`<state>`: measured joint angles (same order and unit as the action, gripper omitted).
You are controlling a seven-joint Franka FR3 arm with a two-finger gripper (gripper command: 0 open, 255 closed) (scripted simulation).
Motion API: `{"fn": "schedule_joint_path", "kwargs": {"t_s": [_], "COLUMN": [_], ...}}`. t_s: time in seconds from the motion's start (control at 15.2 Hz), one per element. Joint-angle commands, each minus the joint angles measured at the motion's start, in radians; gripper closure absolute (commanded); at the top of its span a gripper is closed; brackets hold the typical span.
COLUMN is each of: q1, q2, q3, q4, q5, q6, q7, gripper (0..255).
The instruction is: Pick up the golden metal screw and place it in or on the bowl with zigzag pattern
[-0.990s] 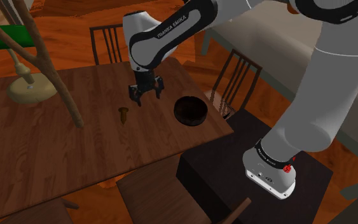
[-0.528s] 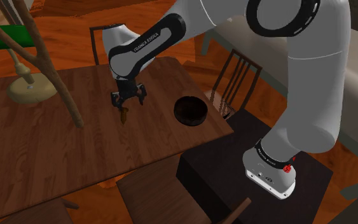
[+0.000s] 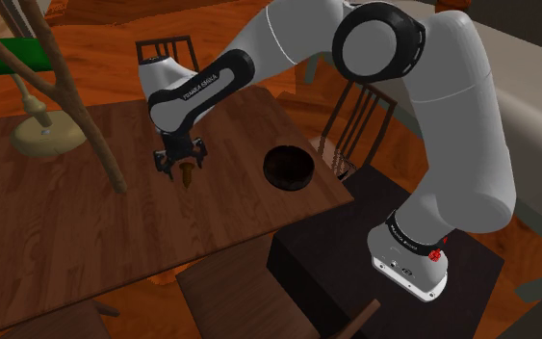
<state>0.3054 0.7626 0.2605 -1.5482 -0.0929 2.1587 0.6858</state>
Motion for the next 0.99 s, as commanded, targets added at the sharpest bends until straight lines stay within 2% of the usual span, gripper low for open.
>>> {"fn": "schedule_joint_path", "kwargs": {"t_s": [0.0,0.66,0.73,0.92], "q1": [0.004,0.007,0.007,0.008], "q2": [0.019,0.038,0.038,0.041], "q3": [-0.003,-0.006,-0.006,-0.006], "q4": [0.002,-0.004,-0.004,0.0], "q5": [-0.003,-0.007,-0.007,-0.007], "q6": [0.018,0.042,0.042,0.041], "q7": [0.002,0.004,0.004,0.005], "gripper": [0,0,255,255]}}
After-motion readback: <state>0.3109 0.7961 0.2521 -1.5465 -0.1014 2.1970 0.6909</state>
